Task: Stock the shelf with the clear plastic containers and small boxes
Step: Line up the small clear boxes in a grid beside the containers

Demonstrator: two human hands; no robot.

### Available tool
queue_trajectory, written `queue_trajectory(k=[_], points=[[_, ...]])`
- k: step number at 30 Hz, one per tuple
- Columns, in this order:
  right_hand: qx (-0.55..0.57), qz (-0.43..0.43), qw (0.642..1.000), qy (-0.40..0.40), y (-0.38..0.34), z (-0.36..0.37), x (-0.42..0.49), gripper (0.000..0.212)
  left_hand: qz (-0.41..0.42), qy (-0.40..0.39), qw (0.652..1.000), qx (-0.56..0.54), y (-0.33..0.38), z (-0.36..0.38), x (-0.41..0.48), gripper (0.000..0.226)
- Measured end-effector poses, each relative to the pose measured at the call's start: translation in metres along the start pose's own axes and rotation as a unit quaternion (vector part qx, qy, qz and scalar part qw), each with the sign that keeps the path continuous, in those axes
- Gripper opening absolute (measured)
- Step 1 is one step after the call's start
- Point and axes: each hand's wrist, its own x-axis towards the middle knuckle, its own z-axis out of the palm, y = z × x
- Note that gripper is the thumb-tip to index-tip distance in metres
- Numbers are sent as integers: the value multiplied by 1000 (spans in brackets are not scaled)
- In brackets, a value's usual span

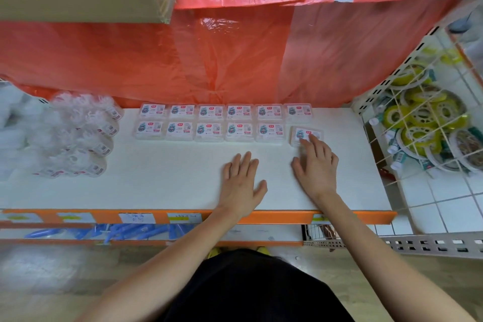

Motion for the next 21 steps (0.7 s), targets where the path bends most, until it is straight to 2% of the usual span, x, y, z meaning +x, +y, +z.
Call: queue_trajectory(k=[11,21], points=[[38,-25,999,-7,-5,10,10,62,-7,0,1000,3,-1,2,1,67],[5,-36,999,-39,-3,12,11,78,-9,-3,1000,12,0,0,1,70]])
